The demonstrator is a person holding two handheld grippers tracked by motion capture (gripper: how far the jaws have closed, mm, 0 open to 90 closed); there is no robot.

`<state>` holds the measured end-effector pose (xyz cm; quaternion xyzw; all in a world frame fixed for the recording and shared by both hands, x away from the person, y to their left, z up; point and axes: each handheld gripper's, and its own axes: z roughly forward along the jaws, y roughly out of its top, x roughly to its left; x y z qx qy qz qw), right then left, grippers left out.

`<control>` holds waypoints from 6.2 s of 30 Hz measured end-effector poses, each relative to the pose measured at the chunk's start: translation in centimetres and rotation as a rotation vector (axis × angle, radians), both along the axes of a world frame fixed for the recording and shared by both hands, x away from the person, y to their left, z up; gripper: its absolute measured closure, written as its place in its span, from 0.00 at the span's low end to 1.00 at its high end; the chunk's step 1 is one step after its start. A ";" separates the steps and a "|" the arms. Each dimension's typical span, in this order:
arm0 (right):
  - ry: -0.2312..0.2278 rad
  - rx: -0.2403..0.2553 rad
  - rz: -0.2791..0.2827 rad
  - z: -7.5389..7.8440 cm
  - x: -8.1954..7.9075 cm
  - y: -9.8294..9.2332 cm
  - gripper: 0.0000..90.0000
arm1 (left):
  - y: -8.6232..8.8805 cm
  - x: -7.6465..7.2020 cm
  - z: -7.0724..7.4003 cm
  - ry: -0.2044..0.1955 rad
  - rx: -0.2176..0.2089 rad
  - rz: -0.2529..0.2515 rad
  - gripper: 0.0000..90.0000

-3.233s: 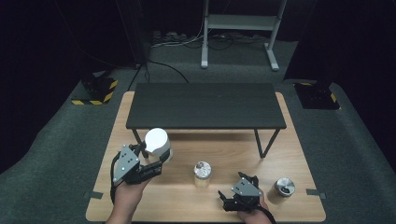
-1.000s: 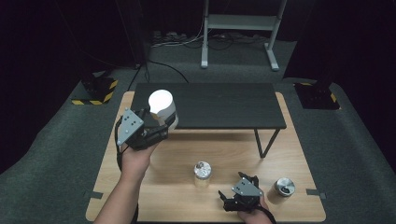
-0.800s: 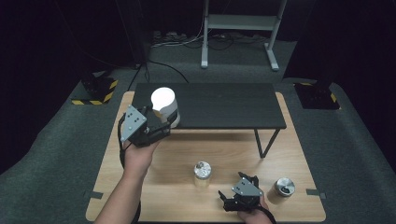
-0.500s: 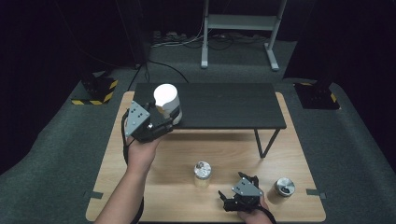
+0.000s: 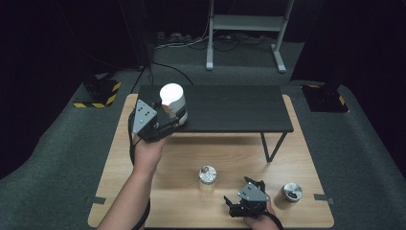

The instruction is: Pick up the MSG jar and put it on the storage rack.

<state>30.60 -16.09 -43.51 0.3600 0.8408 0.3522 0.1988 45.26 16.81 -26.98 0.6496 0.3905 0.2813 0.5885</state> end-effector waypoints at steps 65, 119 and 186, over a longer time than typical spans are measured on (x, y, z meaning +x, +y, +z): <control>-0.005 0.000 0.005 0.0 0.0 0.0 0.00 | -0.5 1.2 0.1 0.034 0.008 0.021 0.01; -0.013 -0.010 0.012 0.0 -0.1 0.1 0.00 | 2.0 -5.4 -2.0 0.103 0.015 0.027 0.01; -0.011 -0.025 -0.002 0.0 -0.1 0.3 0.00 | 1.9 -14.4 -17.9 0.366 0.400 -0.083 0.02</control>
